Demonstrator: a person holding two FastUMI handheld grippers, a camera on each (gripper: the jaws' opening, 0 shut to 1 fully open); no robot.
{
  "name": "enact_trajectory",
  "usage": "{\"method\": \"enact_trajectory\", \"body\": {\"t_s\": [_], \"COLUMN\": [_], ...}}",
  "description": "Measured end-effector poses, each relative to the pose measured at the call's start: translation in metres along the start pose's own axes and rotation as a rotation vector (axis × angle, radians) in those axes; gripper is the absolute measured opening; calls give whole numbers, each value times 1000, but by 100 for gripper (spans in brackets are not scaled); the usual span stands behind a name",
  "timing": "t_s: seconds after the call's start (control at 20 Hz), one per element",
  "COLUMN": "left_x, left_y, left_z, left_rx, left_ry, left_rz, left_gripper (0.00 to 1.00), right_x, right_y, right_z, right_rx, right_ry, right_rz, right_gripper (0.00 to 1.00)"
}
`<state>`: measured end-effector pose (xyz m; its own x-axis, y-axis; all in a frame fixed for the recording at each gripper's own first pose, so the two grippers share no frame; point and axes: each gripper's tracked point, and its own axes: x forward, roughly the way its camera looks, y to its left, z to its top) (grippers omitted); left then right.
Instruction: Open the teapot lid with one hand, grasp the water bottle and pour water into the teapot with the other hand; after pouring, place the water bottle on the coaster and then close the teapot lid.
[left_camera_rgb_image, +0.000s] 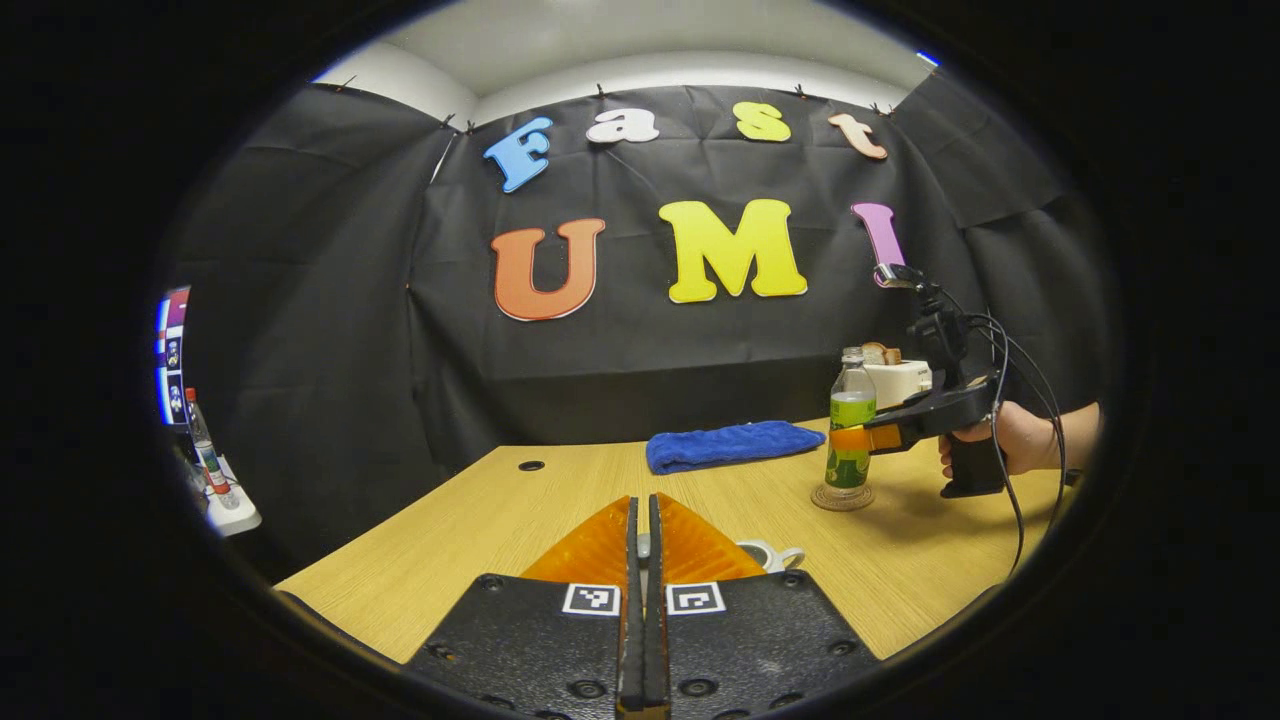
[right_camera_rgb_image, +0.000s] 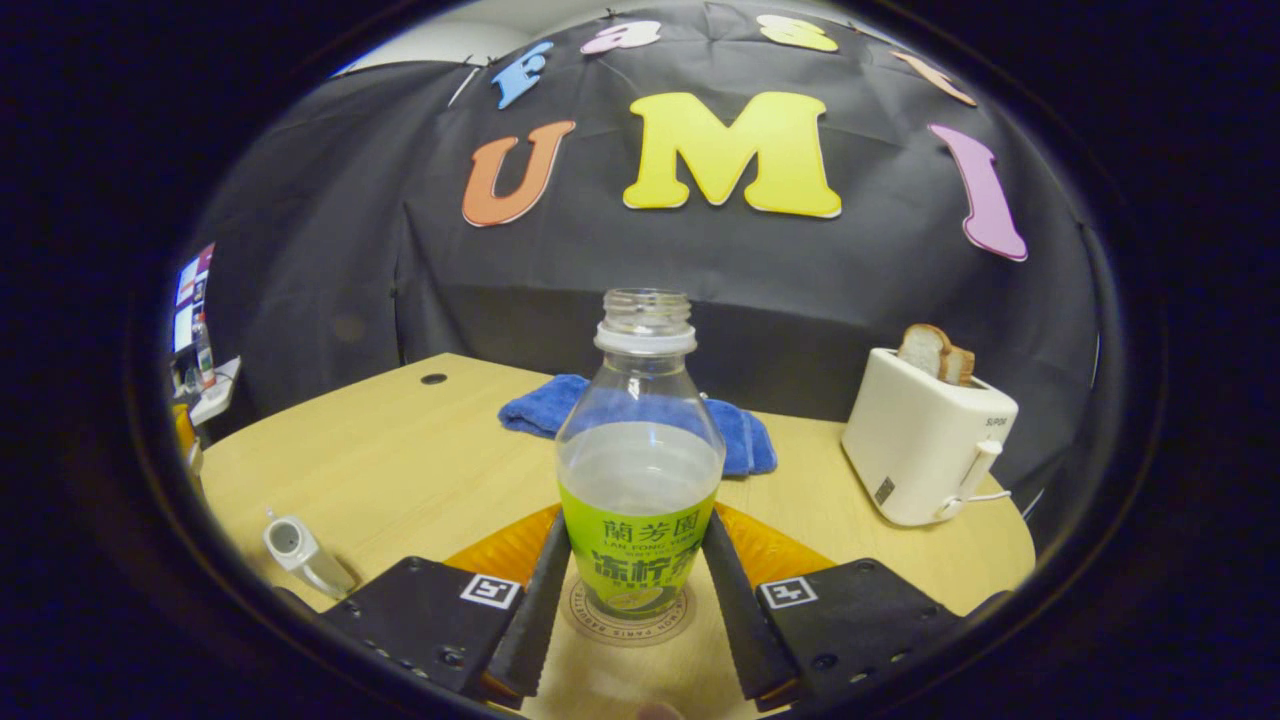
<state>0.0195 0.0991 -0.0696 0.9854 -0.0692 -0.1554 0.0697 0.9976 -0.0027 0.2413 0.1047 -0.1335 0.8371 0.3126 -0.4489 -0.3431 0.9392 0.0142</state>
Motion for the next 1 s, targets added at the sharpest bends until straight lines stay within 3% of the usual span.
{"method": "enact_trajectory", "body": {"t_s": [0.25, 0.45, 0.8, 1.0], "left_x": [1, 5, 15, 32], "left_y": [0, -5, -30, -53], "left_z": [0, -5, -9, -5], "left_rx": [1, -11, -21, -40], "left_ry": [0, 12, 5, 0], "left_rz": [1, -2, -7, -28], "left_gripper": [3, 3, 3, 3], "right_x": [2, -5, -82, -139], "right_y": [-1, 2, -19, -27], "right_z": [-3, -6, -21, -30], "right_rx": [7, -5, 33, -16], "right_ry": [10, 14, -79, -167], "right_rz": [-12, -10, -66, -105], "right_gripper": [73, 98, 97, 99]}}
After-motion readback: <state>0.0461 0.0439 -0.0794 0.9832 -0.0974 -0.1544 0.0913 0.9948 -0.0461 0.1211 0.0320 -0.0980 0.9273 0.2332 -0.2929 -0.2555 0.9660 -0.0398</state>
